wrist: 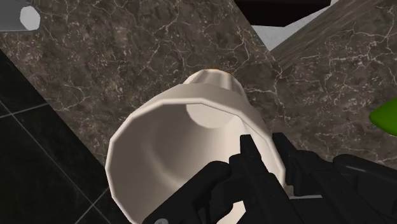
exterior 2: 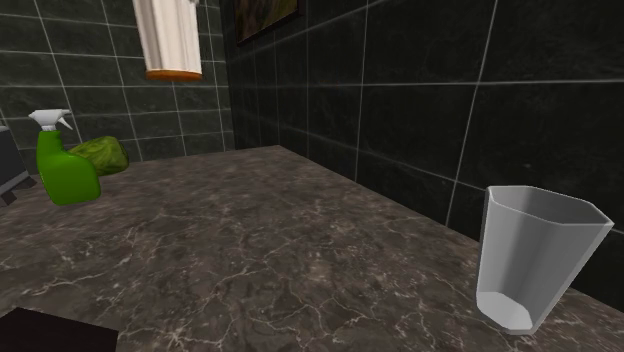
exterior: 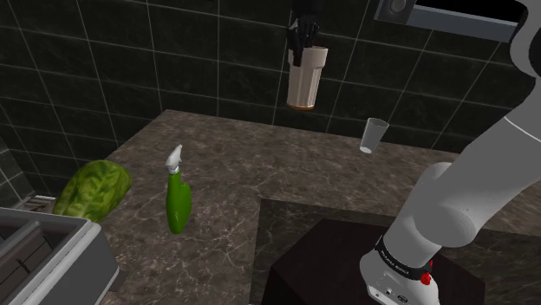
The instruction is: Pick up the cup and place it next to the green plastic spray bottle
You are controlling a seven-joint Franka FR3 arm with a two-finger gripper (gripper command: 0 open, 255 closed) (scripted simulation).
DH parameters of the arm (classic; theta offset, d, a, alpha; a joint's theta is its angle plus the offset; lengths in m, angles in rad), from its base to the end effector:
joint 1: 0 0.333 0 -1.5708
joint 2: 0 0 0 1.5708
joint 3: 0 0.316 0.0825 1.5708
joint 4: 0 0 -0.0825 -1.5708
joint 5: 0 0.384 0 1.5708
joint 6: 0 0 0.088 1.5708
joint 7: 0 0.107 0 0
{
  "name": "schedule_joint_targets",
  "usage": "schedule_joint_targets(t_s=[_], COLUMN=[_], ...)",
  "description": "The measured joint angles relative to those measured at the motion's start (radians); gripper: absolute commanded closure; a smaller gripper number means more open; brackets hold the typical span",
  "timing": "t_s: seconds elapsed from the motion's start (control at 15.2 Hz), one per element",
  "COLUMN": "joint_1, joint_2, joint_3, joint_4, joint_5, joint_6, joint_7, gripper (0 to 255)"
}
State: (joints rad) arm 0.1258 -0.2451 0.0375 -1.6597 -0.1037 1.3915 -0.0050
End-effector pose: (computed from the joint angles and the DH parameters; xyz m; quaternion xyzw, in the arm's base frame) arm 0.4508 0.0644 0.6925 0.9956 0.0747 -0.0072 0.0564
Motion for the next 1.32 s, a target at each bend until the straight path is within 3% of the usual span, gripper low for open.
schedule_joint_targets(t_s=[0.79,1.32], joint_1=[0.107,0.178], joint_2=[-0.032,0.032], joint_3=[0.194,0.338], joint_4=[-0.015,0.071], joint_5=[0.066,0.095], joint_6=[-0.043,-0.077], joint_7=[0.302,0.522], gripper=[255,255])
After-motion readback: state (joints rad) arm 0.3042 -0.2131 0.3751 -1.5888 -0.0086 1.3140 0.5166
